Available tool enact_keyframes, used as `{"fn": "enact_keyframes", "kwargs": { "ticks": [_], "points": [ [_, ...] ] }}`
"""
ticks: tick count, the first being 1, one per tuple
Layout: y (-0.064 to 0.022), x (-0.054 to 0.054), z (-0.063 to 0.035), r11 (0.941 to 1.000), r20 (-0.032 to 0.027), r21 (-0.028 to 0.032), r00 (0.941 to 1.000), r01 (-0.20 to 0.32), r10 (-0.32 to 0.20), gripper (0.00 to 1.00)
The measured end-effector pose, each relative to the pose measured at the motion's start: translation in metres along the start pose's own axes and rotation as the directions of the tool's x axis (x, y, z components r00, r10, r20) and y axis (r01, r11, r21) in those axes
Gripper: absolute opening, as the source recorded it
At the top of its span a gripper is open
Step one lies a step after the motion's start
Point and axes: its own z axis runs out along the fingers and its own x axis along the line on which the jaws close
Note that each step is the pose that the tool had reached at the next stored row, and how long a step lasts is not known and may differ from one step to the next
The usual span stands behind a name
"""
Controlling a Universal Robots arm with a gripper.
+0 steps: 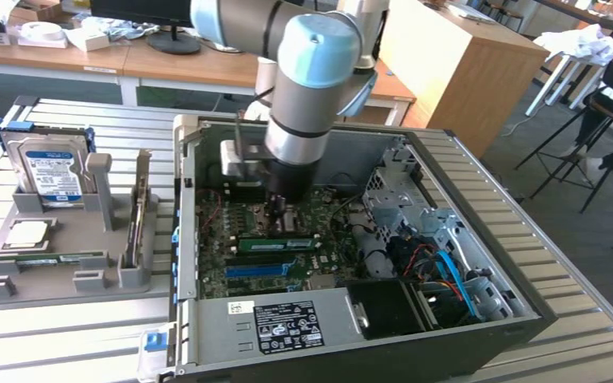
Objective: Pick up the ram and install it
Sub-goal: 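Press down the ram until it locks into place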
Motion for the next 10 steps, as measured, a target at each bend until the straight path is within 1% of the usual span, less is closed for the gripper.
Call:
{"fn": "enact_keyframes", "kwargs": {
  "ticks": [2, 3, 7, 8, 10],
  "points": [
    [0.0086, 0.0000, -0.0001, 1.0000, 0.0001, 0.0039, 1.0000, 0.000, 0.000, 0.10],
    [0.0099, -0.0001, -0.0001, 1.0000, 0.0001, 0.0042, 1.0000, 0.000, 0.000, 0.10],
    [0.0099, 0.0000, -0.0001, 1.0000, -0.0005, 0.0041, 1.0000, 0.000, 0.000, 0.10],
    [0.0093, 0.0000, -0.0001, 1.0000, -0.0010, 0.0003, 1.0000, 0.000, 0.000, 0.10],
    [0.0071, 0.0000, 0.0000, 0.9999, -0.0012, -0.0120, 1.0000, -0.001, 0.001, 0.10]
  ]
}}
